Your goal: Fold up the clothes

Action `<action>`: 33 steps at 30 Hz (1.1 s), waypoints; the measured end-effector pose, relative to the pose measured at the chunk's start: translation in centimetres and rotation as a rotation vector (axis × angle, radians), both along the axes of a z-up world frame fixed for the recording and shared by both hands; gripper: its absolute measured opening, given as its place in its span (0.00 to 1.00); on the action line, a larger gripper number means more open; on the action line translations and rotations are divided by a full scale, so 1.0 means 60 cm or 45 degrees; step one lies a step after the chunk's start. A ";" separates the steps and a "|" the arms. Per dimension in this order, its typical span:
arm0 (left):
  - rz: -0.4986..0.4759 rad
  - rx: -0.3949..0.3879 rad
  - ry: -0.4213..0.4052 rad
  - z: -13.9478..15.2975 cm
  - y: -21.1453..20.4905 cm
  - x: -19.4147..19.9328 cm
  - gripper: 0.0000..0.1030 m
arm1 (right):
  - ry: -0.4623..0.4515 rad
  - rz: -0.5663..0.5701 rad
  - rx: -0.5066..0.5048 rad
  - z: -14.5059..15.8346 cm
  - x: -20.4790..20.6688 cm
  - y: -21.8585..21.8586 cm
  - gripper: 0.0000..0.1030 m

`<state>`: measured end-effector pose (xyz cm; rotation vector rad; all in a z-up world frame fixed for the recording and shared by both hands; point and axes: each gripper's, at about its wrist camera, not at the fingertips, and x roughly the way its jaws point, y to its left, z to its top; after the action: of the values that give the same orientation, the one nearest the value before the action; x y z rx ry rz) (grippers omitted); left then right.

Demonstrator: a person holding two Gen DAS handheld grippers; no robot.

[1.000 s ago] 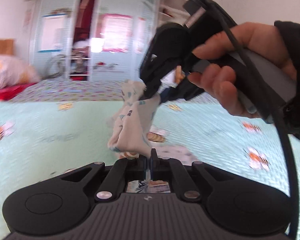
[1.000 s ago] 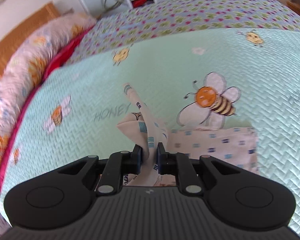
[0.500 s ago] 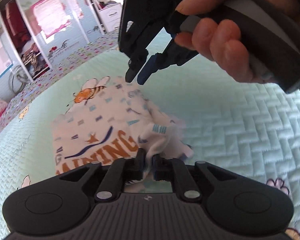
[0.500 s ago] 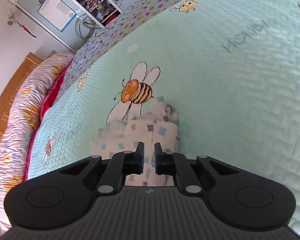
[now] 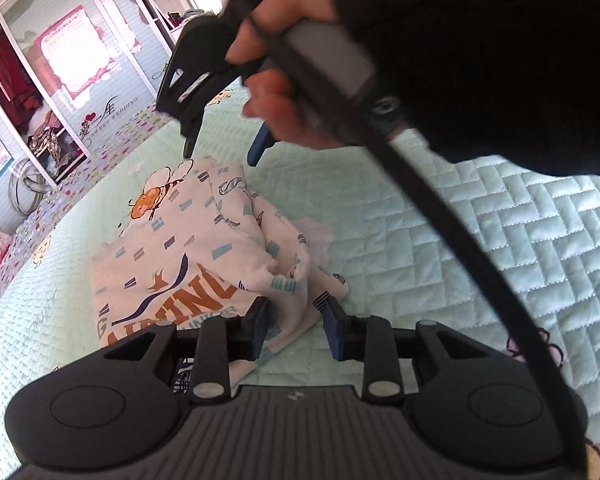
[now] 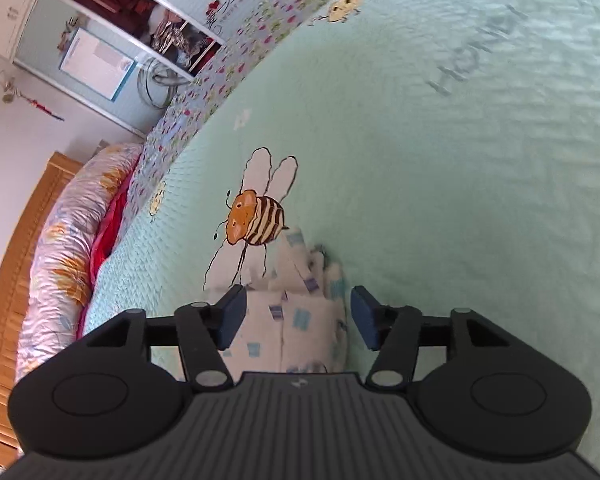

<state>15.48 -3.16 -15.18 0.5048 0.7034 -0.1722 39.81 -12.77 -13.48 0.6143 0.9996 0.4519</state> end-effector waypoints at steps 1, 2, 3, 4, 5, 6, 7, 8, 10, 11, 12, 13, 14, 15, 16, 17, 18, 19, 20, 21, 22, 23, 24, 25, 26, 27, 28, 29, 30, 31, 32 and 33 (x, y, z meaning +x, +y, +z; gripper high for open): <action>-0.001 -0.001 0.002 0.000 -0.001 0.001 0.31 | -0.003 0.016 -0.044 -0.001 0.007 0.011 0.57; -0.003 -0.002 0.002 0.000 -0.002 0.001 0.31 | -0.008 0.032 -0.092 -0.002 0.013 0.021 0.55; -0.004 -0.006 0.001 0.000 -0.001 0.002 0.31 | -0.018 0.054 -0.143 -0.003 0.013 0.031 0.51; -0.005 -0.011 0.001 0.001 0.000 0.002 0.31 | -0.028 0.083 -0.172 -0.003 0.011 0.038 0.38; -0.006 -0.015 0.000 0.001 0.001 0.003 0.32 | -0.033 0.107 -0.188 -0.002 0.008 0.043 0.36; -0.006 -0.019 0.001 0.001 0.002 0.004 0.32 | -0.043 0.116 -0.208 0.002 0.002 0.045 0.36; -0.006 -0.021 0.001 0.001 0.002 0.004 0.32 | -0.062 0.115 -0.228 0.006 -0.004 0.043 0.37; -0.007 -0.020 0.000 0.001 0.002 0.004 0.32 | -0.082 0.115 -0.242 0.011 -0.010 0.040 0.37; -0.007 -0.019 0.000 0.000 0.000 0.005 0.33 | -0.104 0.124 -0.232 0.016 -0.014 0.033 0.36; -0.006 -0.019 0.001 0.000 0.000 0.006 0.33 | -0.096 0.133 -0.230 0.015 -0.012 0.033 0.33; -0.004 -0.020 0.002 0.000 -0.001 0.007 0.33 | -0.086 0.143 -0.232 0.013 -0.010 0.033 0.30; -0.003 -0.021 0.004 0.000 -0.001 0.007 0.33 | -0.075 0.152 -0.244 0.011 -0.006 0.035 0.24; -0.004 -0.021 0.004 0.001 -0.001 0.007 0.33 | -0.064 0.158 -0.250 0.009 -0.003 0.037 0.15; -0.006 -0.020 0.004 0.002 0.000 0.006 0.33 | -0.059 0.152 -0.243 0.008 -0.001 0.035 0.12; -0.008 -0.020 0.003 0.003 0.000 0.006 0.34 | -0.062 0.141 -0.231 0.010 -0.001 0.033 0.04; -0.010 -0.021 0.003 0.004 0.001 0.006 0.34 | -0.075 0.129 -0.222 0.014 -0.002 0.031 0.03; -0.012 -0.021 0.002 0.004 0.001 0.006 0.35 | -0.089 0.121 -0.209 0.019 -0.003 0.028 0.02; -0.015 -0.021 0.001 0.004 0.001 0.006 0.35 | -0.104 0.127 -0.190 0.025 -0.005 0.027 0.02; -0.015 -0.022 0.002 0.004 0.000 0.006 0.35 | -0.115 0.141 -0.182 0.029 -0.007 0.028 0.02; -0.013 -0.023 0.003 0.004 0.000 0.007 0.36 | -0.122 0.152 -0.175 0.032 -0.008 0.030 0.01; -0.011 -0.024 0.005 0.004 0.000 0.008 0.36 | -0.120 0.156 -0.174 0.033 -0.006 0.032 0.01; -0.009 -0.025 0.006 0.004 0.000 0.009 0.36 | -0.121 0.160 -0.168 0.034 -0.005 0.034 0.01; -0.010 -0.025 0.005 0.006 -0.001 0.010 0.36 | -0.131 0.162 -0.154 0.038 -0.003 0.035 0.01; -0.011 -0.024 0.004 0.008 -0.002 0.012 0.36 | -0.143 0.162 -0.140 0.042 0.000 0.036 0.01; -0.012 -0.024 0.001 0.011 -0.002 0.016 0.37 | -0.160 0.159 -0.126 0.048 0.005 0.037 0.01; -0.013 -0.025 -0.003 0.014 -0.003 0.020 0.37 | -0.177 0.156 -0.112 0.055 0.011 0.038 0.01; -0.014 -0.025 -0.005 0.016 -0.004 0.025 0.38 | -0.194 0.154 -0.097 0.063 0.018 0.039 0.01; -0.016 -0.022 -0.001 0.017 -0.005 0.030 0.39 | -0.212 0.151 -0.081 0.070 0.026 0.040 0.01; -0.018 -0.015 0.013 0.014 -0.007 0.036 0.41 | -0.224 0.147 -0.072 0.075 0.034 0.041 0.01; -0.021 -0.008 0.027 0.011 -0.009 0.042 0.41 | -0.223 0.137 -0.077 0.074 0.043 0.042 0.01; -0.020 -0.002 0.039 0.009 -0.011 0.045 0.41 | -0.212 0.130 -0.092 0.067 0.052 0.043 0.01; -0.016 0.000 0.046 0.008 -0.012 0.044 0.41 | -0.176 0.130 -0.134 0.049 0.058 0.045 0.02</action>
<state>18.12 -3.89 -14.71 0.5072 0.7356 -0.1937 43.32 -10.05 -10.55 0.4333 0.9194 0.5213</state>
